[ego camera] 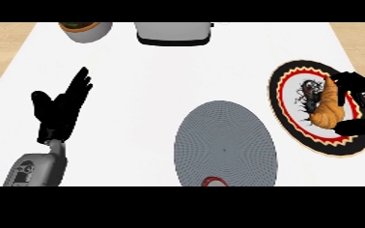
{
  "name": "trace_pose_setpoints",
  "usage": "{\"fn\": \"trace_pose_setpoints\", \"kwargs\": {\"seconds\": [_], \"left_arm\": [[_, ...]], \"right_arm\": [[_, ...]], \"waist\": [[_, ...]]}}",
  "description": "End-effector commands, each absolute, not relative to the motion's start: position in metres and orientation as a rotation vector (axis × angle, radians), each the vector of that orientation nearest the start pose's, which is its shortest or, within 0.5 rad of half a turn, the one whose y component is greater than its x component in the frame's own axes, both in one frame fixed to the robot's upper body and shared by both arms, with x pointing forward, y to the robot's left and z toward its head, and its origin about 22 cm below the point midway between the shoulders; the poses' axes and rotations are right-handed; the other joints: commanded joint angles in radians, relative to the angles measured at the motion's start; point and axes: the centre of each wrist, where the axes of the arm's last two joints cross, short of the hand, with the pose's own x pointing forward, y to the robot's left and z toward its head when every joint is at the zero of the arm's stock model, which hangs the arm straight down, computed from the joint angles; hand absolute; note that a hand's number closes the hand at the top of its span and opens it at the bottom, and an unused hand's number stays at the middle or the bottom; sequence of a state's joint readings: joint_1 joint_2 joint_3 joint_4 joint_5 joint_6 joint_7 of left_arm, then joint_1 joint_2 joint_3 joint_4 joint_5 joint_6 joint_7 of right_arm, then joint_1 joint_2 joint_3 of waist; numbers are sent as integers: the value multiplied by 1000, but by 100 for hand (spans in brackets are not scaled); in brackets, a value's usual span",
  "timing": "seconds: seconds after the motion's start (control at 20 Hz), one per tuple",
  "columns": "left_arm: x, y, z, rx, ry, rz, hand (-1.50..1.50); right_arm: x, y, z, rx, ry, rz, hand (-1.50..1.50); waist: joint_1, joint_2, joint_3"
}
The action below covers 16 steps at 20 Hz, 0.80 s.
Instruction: Pick the croissant from the placemat and place it in the plate
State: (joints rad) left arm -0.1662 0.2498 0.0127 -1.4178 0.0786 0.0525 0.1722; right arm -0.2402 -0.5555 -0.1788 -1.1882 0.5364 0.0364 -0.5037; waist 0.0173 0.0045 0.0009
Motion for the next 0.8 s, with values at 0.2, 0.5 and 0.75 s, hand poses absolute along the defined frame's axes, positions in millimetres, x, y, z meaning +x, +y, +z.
{"fn": "trace_pose_setpoints", "kwargs": {"seconds": [0.2, 0.5, 0.75], "left_arm": [[292, 269, 26, 152, -1410, -107, 0], [289, 277, 26, 152, -1412, -98, 0], [279, 300, 22, 170, -1398, -76, 0]], "right_arm": [[312, -444, 36, -528, -1545, 979, -150], [325, -442, 29, -497, -1846, 859, -150], [332, -447, 56, -178, -2077, 689, -150]], "waist": [[5, 2, 1], [-2, 0, 1], [-12, -8, 0]]}}
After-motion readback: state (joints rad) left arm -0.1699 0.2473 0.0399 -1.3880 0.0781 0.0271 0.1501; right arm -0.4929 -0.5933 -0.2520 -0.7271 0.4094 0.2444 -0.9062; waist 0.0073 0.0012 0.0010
